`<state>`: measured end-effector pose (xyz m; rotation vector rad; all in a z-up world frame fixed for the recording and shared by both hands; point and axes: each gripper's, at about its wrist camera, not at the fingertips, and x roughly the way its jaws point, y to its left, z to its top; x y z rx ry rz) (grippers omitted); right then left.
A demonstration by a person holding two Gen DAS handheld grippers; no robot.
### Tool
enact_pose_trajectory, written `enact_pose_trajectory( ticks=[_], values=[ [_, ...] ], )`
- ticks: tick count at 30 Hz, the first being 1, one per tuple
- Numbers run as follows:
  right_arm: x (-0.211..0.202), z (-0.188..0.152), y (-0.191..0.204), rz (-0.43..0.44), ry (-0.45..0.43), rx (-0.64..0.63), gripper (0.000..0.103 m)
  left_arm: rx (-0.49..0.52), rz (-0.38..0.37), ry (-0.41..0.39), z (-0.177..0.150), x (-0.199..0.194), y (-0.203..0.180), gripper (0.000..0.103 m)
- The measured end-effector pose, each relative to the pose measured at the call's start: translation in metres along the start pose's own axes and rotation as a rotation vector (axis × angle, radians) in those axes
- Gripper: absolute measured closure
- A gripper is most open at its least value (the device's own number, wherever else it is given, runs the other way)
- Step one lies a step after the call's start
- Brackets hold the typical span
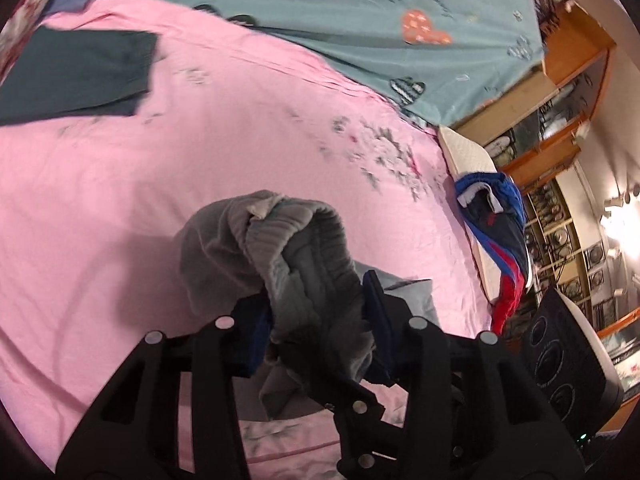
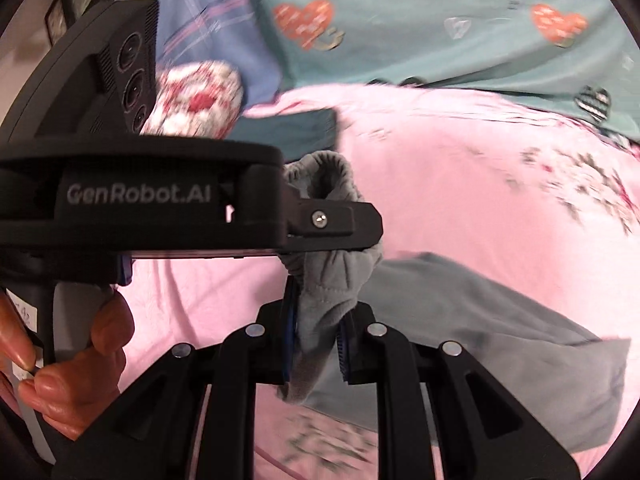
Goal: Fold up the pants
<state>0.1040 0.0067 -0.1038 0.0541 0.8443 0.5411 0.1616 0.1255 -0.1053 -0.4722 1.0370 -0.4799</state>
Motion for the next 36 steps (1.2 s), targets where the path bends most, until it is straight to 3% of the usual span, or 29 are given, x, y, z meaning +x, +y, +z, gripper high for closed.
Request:
enact_pose_trajectory(
  ticks=[8, 12, 14, 18, 22, 25, 28, 30, 34, 36],
  values=[
    [-0.075, -0.03, -0.114, -0.037, -0.075, 0.154, 0.086, 0.126, -0.012, 0.068, -0.013, 0.08, -0.121, 0.06],
    [-0.099, -0.062, -0.181, -0.046, -0.067, 0.282, 0.086, 0.131, -0.009, 0.106, -0.025, 0.116, -0.158, 0.059],
    [-0.102, -0.08, -0.213, -0.036, -0.044, 0.375, 0.086, 0.141, 0.038, 0.084, -0.028, 0.117, -0.164, 0.054],
    [-0.086, -0.116, -0.265, 0.045, 0.047, 0.568, 0.082, 0.122, 0.197, 0.055, -0.029, 0.108, -0.149, 0.044],
    [-0.09, -0.137, -0.29, 0.098, 0.123, 0.665, 0.059, 0.06, 0.348, 0.071, -0.038, 0.096, -0.114, 0.044],
    [-0.126, -0.133, -0.298, 0.036, 0.104, 0.637, 0.058, 0.017, 0.432, 0.064, -0.041, 0.089, -0.089, 0.044],
    [-0.15, -0.109, -0.285, 0.012, -0.002, 0.541, 0.058, -0.044, 0.481, 0.059, -0.045, 0.087, -0.063, 0.044],
    [-0.147, -0.087, -0.276, 0.068, -0.054, 0.452, 0.058, -0.078, 0.491, 0.069, -0.048, 0.095, -0.053, 0.044],
    [-0.094, -0.068, -0.254, 0.197, 0.021, 0.368, 0.059, -0.02, 0.5, 0.104, -0.059, 0.113, -0.055, 0.046],
    [-0.067, -0.081, -0.258, 0.133, 0.117, 0.349, 0.06, 0.044, 0.509, 0.14, -0.069, 0.125, -0.056, 0.045]
  ],
)
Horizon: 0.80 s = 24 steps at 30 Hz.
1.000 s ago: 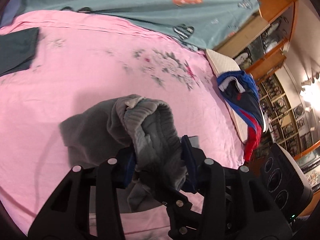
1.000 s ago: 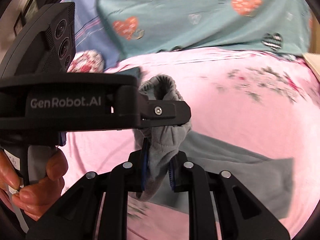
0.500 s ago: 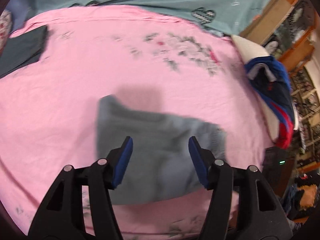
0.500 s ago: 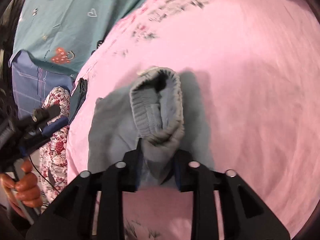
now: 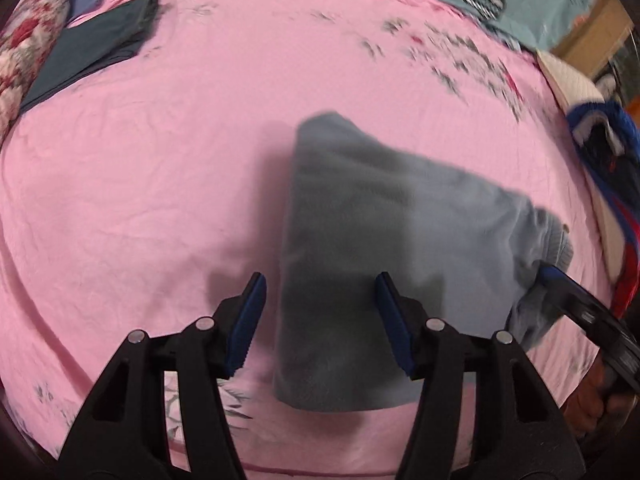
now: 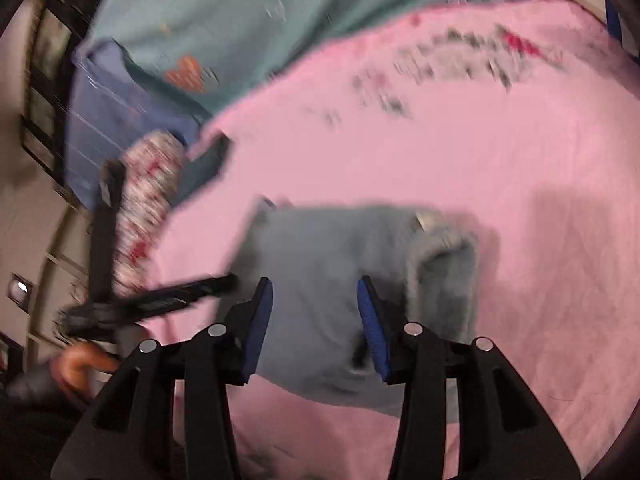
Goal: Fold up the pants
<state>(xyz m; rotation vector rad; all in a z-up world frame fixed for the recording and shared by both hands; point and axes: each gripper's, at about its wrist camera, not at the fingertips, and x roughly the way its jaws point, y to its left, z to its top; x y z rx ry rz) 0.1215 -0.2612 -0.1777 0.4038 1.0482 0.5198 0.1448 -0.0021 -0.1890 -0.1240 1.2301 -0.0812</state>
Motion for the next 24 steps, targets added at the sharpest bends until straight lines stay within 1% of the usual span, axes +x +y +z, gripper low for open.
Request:
enact_pose_trajectory(
  ticks=[1, 2, 3, 4, 5, 6, 7, 8, 9, 10, 11, 12, 13, 15, 16, 19, 20, 21, 22, 24],
  values=[
    [0.006, -0.006, -0.012, -0.07, 0.027, 0.011, 0.078, 0.03, 0.025, 0.009, -0.005, 0.006, -0.003, 0.043],
    [0.003, -0.014, -0.031, -0.05, 0.029, 0.046, 0.085, 0.048, 0.032, 0.019, -0.009, 0.01, -0.003, 0.043],
    [-0.005, -0.018, -0.042, -0.023, 0.028, 0.087, 0.092, 0.043, 0.017, 0.015, -0.012, 0.008, 0.0, 0.041],
    [-0.014, -0.02, -0.052, 0.003, 0.033, 0.128, 0.089, 0.037, 0.01, 0.009, -0.011, 0.005, 0.004, 0.039],
    [-0.026, -0.021, -0.055, -0.011, 0.031, 0.148, 0.085, 0.035, 0.013, 0.002, -0.009, 0.0, 0.006, 0.038],
    [-0.036, -0.018, -0.055, -0.079, 0.022, 0.143, 0.069, 0.032, 0.02, -0.01, -0.007, -0.005, 0.009, 0.037],
    [-0.047, -0.014, -0.052, -0.133, 0.003, 0.133, 0.059, 0.021, 0.028, -0.029, -0.003, -0.01, 0.015, 0.035],
    [-0.058, -0.009, -0.051, -0.129, -0.028, 0.128, 0.052, 0.003, 0.028, -0.043, 0.003, -0.015, 0.019, 0.034],
    [-0.063, -0.004, -0.052, -0.118, -0.057, 0.129, 0.037, -0.021, 0.022, -0.049, 0.007, -0.017, 0.025, 0.031],
    [-0.067, 0.002, -0.051, -0.115, -0.085, 0.132, 0.026, -0.052, 0.007, -0.045, 0.012, -0.017, 0.03, 0.031],
    [-0.065, 0.009, -0.05, -0.113, -0.102, 0.124, 0.023, -0.086, -0.026, -0.02, 0.016, -0.012, 0.035, 0.031],
    [-0.059, 0.014, -0.049, -0.112, -0.099, 0.112, 0.022, -0.092, -0.045, -0.001, 0.018, -0.008, 0.035, 0.031],
    [-0.048, 0.02, -0.048, -0.116, -0.076, 0.099, 0.022, -0.082, -0.064, 0.024, 0.019, -0.001, 0.031, 0.031],
    [-0.027, 0.026, -0.05, -0.115, -0.003, 0.07, 0.022, -0.056, -0.072, 0.059, 0.014, 0.007, 0.025, 0.031],
    [-0.015, 0.028, -0.051, -0.108, 0.035, 0.056, 0.022, -0.044, -0.091, 0.081, 0.011, 0.011, 0.022, 0.031],
    [0.004, 0.024, -0.055, -0.099, 0.112, 0.025, 0.023, -0.038, -0.15, 0.129, 0.002, 0.018, 0.017, 0.033],
    [0.012, 0.024, -0.055, -0.1, 0.139, 0.014, 0.024, -0.041, -0.165, 0.138, 0.001, 0.019, 0.017, 0.034],
    [0.014, 0.024, -0.054, -0.097, 0.144, 0.008, 0.032, -0.044, -0.176, 0.143, 0.0, 0.019, 0.018, 0.04],
    [0.016, 0.024, -0.052, -0.096, 0.142, -0.004, 0.046, -0.05, -0.19, 0.145, -0.001, 0.02, 0.018, 0.048],
    [0.023, 0.023, -0.047, -0.088, 0.171, -0.034, 0.057, -0.057, -0.208, 0.148, -0.003, 0.019, 0.017, 0.054]
  ],
)
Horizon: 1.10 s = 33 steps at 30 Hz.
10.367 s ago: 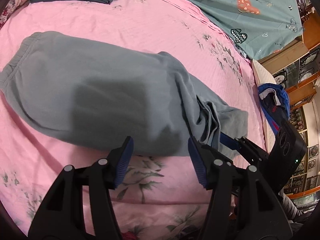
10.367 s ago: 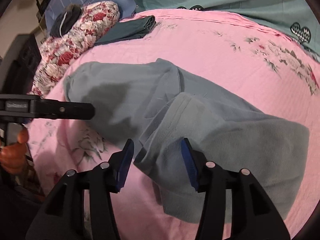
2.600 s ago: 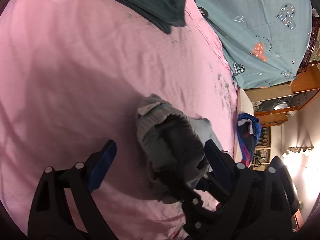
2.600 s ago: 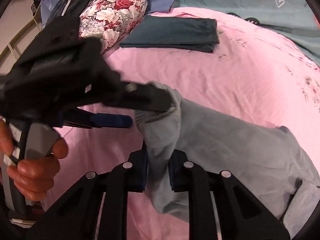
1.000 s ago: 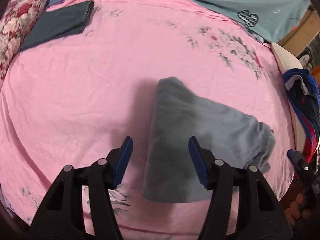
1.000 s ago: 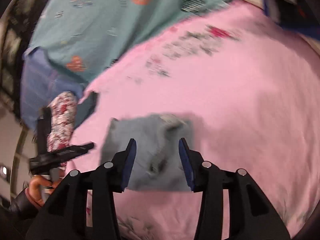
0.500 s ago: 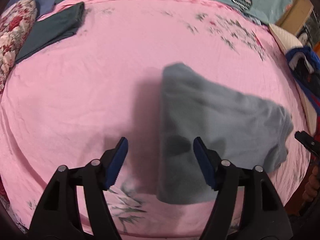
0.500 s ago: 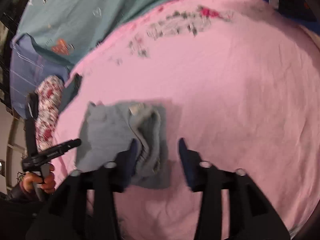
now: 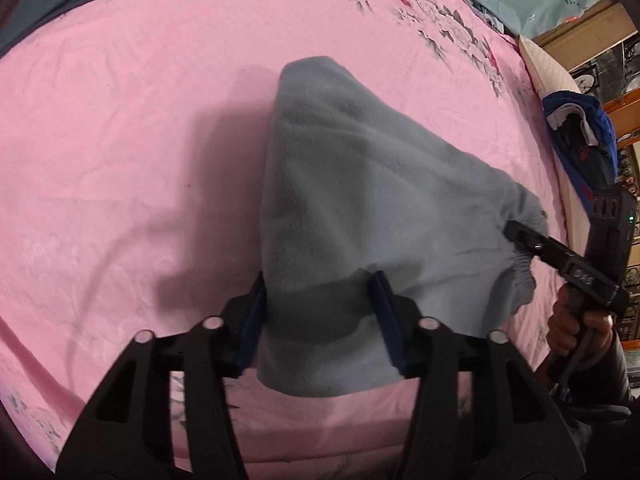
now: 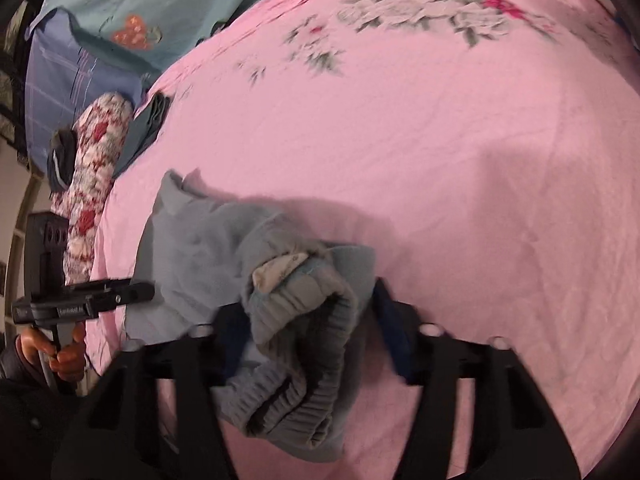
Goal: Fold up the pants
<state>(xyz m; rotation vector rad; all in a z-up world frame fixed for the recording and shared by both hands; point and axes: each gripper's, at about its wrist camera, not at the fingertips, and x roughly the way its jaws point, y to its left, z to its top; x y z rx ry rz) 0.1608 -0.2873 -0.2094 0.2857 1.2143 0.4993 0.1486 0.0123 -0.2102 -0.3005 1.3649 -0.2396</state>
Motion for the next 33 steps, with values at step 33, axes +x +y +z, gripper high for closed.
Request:
enact_pose_trajectory(
  ticks=[33],
  values=[
    [0.102, 0.234, 0.433, -0.074, -0.488, -0.557, 0.08, 0.122, 0.281, -0.613, 0.152, -0.281, 0.272, 0.095]
  ],
)
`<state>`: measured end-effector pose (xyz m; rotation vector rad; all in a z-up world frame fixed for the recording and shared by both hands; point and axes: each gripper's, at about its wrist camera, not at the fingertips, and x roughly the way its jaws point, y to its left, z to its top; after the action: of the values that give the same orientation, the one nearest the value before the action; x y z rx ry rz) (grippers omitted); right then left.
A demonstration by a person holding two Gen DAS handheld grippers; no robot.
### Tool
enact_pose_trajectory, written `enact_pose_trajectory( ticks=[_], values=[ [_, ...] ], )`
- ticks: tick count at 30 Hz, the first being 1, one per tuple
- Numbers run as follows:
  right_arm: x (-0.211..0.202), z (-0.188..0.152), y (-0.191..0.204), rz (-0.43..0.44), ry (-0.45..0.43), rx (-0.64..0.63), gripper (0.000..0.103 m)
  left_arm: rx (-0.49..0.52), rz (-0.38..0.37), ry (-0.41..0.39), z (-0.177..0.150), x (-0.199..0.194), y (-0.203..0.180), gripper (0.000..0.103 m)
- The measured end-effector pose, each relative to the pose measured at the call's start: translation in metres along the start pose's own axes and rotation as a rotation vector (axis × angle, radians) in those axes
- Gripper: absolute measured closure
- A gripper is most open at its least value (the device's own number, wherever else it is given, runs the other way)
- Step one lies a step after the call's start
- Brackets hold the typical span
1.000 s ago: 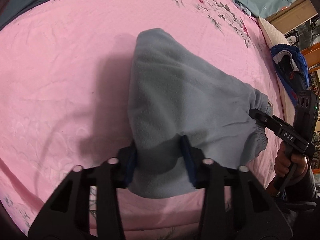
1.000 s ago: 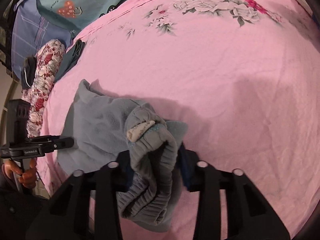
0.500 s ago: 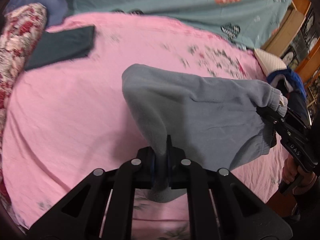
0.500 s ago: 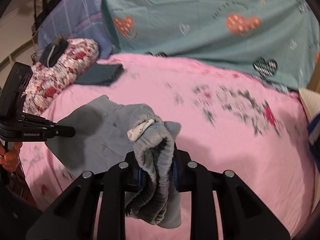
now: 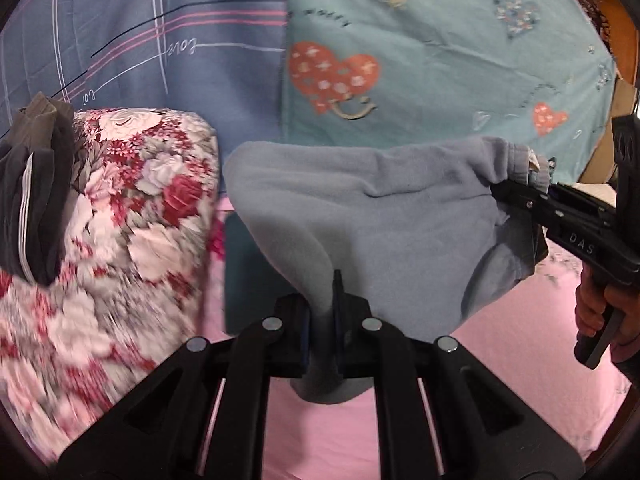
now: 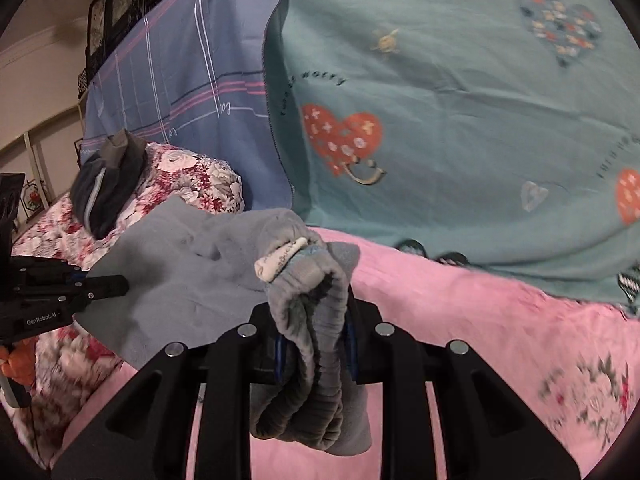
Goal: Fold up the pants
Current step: 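Carry the folded sweatpants beside the floral pillow and lower them with both grippers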
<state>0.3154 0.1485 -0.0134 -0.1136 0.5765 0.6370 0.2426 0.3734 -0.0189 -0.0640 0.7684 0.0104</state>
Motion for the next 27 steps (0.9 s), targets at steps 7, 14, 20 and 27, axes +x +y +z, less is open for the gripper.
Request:
enact_pose_trajectory(
  ticks=[7, 14, 20, 27],
  values=[
    [0.133, -0.001, 0.011, -0.023, 0.198, 0.034, 0.079, -0.067, -0.023, 0.151, -0.009, 0.109, 0.075, 0.093],
    [0.186, -0.044, -0.037, -0.048, 0.398, 0.231, 0.04, -0.064, 0.033, 0.218, -0.04, 0.15, 0.084, 0.064],
    [0.112, -0.009, -0.011, 0.064, 0.18, 0.238, 0.04, -0.1, 0.117, -0.058, -0.011, 0.09, 0.068, 0.02],
    [0.175, -0.041, -0.004, 0.106, 0.272, 0.23, 0.057, -0.055, 0.078, 0.178, -0.03, 0.2, 0.058, 0.018]
  ],
)
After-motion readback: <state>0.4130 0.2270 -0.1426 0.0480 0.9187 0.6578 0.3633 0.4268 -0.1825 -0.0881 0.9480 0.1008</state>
